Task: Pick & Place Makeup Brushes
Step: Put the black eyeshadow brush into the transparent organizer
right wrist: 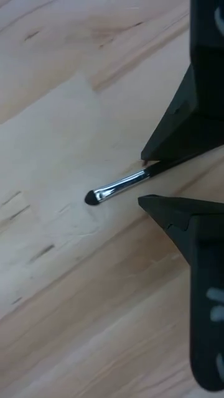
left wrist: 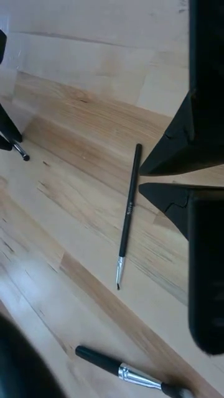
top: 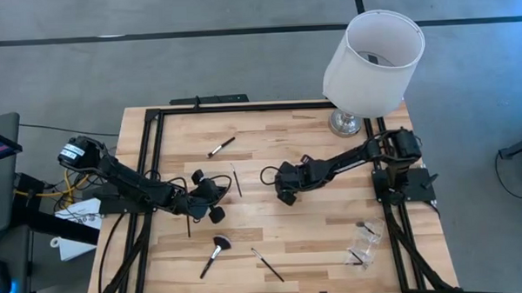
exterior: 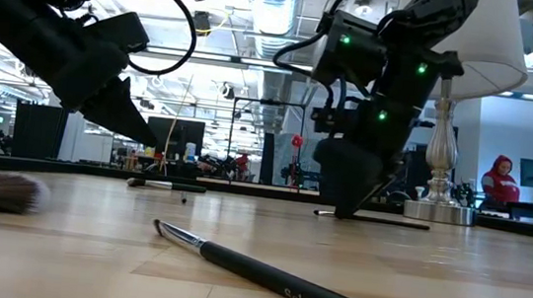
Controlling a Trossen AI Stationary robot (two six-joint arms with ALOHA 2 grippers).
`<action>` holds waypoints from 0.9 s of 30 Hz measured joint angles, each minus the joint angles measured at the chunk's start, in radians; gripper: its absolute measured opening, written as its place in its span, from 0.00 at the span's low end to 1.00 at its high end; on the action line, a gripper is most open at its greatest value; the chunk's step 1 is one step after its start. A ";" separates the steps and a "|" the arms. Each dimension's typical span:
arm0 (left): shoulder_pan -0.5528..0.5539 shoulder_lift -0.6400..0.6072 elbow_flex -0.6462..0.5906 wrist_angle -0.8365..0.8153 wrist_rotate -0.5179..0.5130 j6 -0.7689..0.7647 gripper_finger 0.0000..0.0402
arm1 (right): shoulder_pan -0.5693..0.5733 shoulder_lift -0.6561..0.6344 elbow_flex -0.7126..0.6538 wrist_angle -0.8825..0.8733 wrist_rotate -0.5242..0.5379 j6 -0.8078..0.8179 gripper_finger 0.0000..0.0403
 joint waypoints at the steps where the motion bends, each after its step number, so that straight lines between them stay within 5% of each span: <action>1: 0.000 0.000 0.000 0.000 0.000 0.000 0.07 | 0.000 -0.003 -0.001 -0.006 -0.006 0.000 0.24; 11: 0.000 0.000 0.000 0.000 0.002 0.000 0.07 | 0.006 -0.002 -0.003 0.001 -0.009 -0.008 0.23; 20: -0.008 0.000 0.001 0.001 0.030 0.000 0.07 | 0.009 -0.001 -0.004 0.030 -0.050 -0.003 0.03; 27: -0.008 0.000 0.001 0.002 0.029 0.000 0.07 | 0.010 -0.001 -0.004 0.033 -0.051 -0.011 0.04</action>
